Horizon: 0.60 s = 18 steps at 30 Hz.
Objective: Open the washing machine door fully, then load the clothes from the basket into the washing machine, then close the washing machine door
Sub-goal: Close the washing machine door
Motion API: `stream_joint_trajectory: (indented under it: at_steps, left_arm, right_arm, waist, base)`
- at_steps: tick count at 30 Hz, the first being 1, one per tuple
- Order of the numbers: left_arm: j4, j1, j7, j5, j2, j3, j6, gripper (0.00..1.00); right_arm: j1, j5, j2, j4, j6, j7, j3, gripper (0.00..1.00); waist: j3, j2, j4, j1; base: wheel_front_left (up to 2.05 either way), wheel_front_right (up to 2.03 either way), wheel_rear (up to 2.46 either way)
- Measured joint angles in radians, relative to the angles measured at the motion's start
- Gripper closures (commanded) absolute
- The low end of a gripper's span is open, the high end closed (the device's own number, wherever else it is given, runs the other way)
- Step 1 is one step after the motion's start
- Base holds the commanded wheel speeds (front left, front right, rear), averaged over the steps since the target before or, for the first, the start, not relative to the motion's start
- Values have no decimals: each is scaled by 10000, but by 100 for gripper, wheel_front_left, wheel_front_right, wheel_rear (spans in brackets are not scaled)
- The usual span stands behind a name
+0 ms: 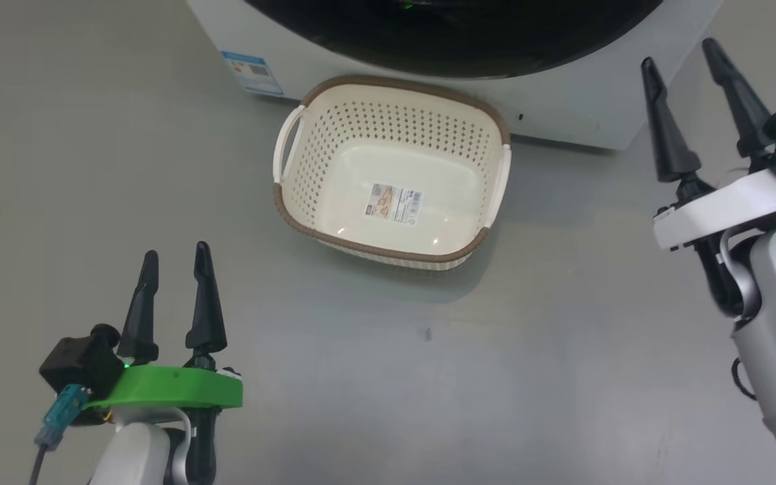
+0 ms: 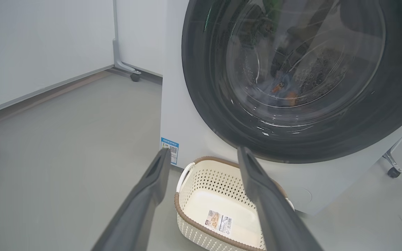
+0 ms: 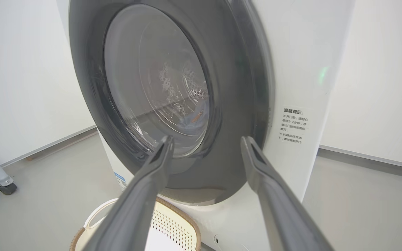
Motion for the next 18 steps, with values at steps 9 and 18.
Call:
stream_joint_trajectory:
  at_steps: [9,18]
  left_arm:
    - [1114,820,0,257,4,564,-194,0]
    - [1630,1537,0,504,42,583,-531,0]
  right_arm:
    - [1461,-13,500,-424,0,35,-316,0]
    - [3247,-44,803,-360,0,36,-869,0]
  waist:
    - [-1188,0,-1100,0]
    - [-2393,0,-1910,-1]
  base:
    - [0,0,0]
    - [0,0,0]
